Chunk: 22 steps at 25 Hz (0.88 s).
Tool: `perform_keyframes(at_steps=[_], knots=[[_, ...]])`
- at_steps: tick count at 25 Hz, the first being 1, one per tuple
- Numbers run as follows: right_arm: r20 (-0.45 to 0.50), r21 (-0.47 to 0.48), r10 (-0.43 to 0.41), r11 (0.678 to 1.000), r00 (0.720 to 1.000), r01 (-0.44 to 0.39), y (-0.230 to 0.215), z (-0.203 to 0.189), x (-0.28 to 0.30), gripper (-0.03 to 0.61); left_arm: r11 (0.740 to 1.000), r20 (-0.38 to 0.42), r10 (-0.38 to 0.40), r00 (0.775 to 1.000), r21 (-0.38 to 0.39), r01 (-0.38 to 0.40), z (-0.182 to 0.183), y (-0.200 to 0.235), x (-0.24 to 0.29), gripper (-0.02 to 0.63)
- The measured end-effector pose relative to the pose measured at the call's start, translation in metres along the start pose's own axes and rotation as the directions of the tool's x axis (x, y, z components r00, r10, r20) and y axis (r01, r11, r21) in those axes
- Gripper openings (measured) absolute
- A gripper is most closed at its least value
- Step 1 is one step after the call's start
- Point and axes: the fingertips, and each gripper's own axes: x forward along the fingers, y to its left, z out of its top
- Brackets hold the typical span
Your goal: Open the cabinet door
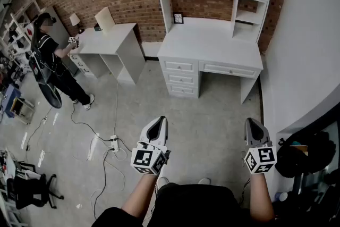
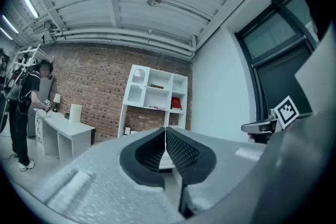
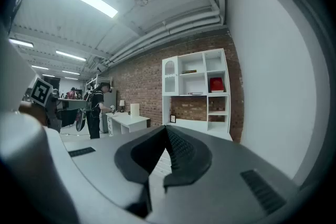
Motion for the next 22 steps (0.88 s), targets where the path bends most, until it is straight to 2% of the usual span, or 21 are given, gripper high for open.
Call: perform_keyframes(at_steps=[8, 12, 22], knots=[[0.037, 0.013, 0.008, 1.0, 0.999, -0.009, -0.01, 0.006, -0.009, -0.002, 1.0, -0.001, -0.021, 1.0, 0.02, 0.021, 0.002, -0.018, 0.001, 0.018], [0.027, 0.031, 0.008, 0.999, 1.0, -0.008, -0.015, 0.003, -0.012, 0.0, 0.999, 0.001, -0.036, 0.999, 0.03, 0.036, 0.004, -0.026, 0.001, 0.018], [0.047, 0.077, -0.086, 0.994, 0.995, 0.082, -0.044, -0.002, -0.026, 0.003, 0.998, 0.012, -0.044, 0.999, 0.041, 0.043, 0.003, -0.035, 0.009, 0.022]])
